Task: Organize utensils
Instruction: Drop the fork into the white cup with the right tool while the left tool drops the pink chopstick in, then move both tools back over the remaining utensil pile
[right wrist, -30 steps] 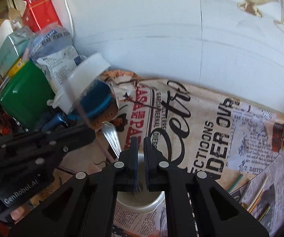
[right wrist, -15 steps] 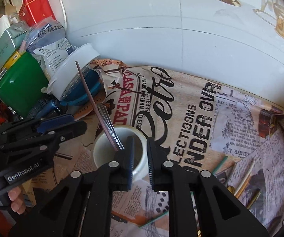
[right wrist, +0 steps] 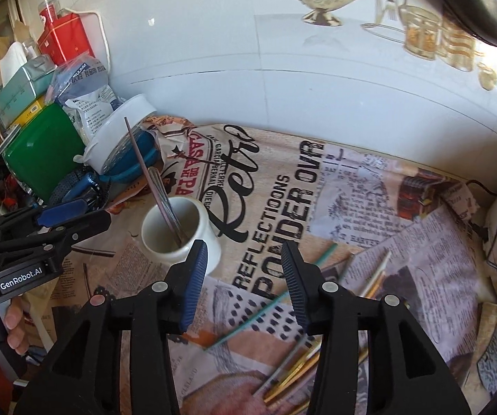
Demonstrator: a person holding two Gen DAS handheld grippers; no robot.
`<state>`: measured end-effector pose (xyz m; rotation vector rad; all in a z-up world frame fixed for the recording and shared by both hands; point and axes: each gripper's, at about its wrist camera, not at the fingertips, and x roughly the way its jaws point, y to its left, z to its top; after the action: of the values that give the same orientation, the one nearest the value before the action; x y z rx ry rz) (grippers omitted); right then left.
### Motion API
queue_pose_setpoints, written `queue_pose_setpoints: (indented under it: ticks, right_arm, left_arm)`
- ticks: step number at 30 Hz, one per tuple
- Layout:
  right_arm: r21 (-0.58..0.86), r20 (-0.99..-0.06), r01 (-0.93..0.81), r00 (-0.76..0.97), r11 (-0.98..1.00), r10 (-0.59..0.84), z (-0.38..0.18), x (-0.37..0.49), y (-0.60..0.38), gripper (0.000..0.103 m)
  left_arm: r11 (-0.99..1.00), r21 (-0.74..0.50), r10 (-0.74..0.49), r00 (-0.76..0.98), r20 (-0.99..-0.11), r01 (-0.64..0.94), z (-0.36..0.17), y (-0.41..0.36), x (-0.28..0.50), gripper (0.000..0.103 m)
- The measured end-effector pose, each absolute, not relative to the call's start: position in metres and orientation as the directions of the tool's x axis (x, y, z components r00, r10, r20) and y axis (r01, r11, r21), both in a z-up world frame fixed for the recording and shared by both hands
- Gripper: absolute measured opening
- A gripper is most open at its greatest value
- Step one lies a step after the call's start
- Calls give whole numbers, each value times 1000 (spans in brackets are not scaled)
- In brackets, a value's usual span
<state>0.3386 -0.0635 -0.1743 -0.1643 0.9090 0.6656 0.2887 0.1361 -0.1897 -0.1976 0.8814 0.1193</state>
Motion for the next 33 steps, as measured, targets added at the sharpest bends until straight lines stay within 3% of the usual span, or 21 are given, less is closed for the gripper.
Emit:
queue_pose_setpoints:
  ticks: [13,25,33]
  right_arm:
    - [150,-806,-528,425,836,413,-195,347,-147,43]
    - [191,-910,-400,271,896,315,-283,373,-208,43]
    - [207,-927,-402,211,892,310,-312,373,-203,43]
  left_arm:
    - [982,-123,-16,590,-807,-141,-211,55,303,55]
    - [987,-96,-24,475,-880,-128,-273,1,317,55]
    - [986,-75,-8,404,-915,-149,-303,-8,318,55]
